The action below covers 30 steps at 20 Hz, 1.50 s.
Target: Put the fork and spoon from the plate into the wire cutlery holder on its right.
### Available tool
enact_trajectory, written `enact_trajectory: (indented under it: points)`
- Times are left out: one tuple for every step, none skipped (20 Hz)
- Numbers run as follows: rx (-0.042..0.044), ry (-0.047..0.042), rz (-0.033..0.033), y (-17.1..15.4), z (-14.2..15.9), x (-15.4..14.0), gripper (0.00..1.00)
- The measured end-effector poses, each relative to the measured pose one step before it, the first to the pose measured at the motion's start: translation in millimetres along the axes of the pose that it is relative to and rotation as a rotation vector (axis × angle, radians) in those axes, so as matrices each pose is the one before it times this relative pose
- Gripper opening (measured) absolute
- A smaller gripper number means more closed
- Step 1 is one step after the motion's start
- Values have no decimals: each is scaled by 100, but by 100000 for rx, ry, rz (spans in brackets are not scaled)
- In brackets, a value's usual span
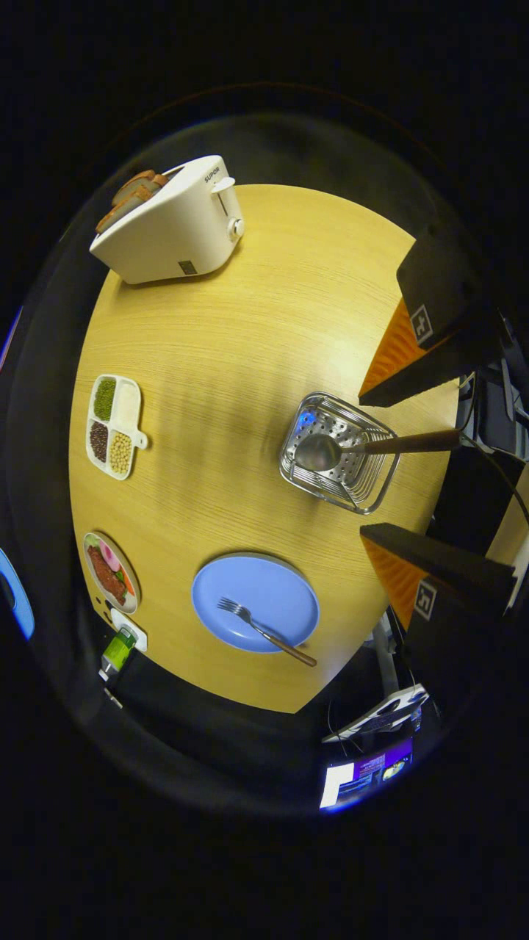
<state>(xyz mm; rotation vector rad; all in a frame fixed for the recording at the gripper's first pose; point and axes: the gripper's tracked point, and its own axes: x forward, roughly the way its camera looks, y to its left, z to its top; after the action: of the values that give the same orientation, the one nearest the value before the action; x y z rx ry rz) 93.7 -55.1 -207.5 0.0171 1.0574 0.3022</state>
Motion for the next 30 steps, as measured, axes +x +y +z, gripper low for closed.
enact_trajectory:
  points:
    - [749,-3205,-276,302,265,-370,100]
    - [864,-3076,-620,227,181,-373,100]
    - [564,-2907,-187,415,138,-360,100]
    - [230,-2454,231,658,116,-296,100]
    - [-181,-2161,594,720,47,-419,99]
    - [-646,-950,1165,850,-174,-209,100]
    - [-400,-471,2536,1187,-232,-256,100]
    - [-440,-895,2597,1143,-131,-142,99]
    - [-1150,-503,1837,987,-127,-149,99]
    - [-1486,-887,1117,846,-13,-59,100]
    - [-1503,-1373,1663,1179,165,40,100]
    - [-1024,-1335,1553,1090,162,123,99]
    - [-749,-869,1722,1172,148,289,99]
    - [-204,-600,1569,1141,164,475,100]
    - [14,-77,1610,1119,72,616,100]
    - [219,149,1083,990,96,727,100]
    - [368,-267,755,958,118,844,99]
    - [426,-159,-233,786,130,956,100]
    - [1035,-112,-431,607,212,937,99]
    - [1923,-542,244,861,289,1020,100]
    - [2659,-932,186,649,384,1275,100]
    - [2950,144,-302,600,68,1188,100]
    - [3270,42,-350,470,50,1277,99]
    - [3616,-95,-310,508,100,1093,100]
    - [3313,227,-687,432,62,1349,100]
    - [2566,558,-770,294,-50,1164,100]
    - [1841,619,-1360,130,-49,1239,100]
    - [1377,944,-1538,90,-169,1082,99]
    - [1075,616,-1257,113,15,1141,99]
    - [858,602,-1598,35,-49,1018,99]
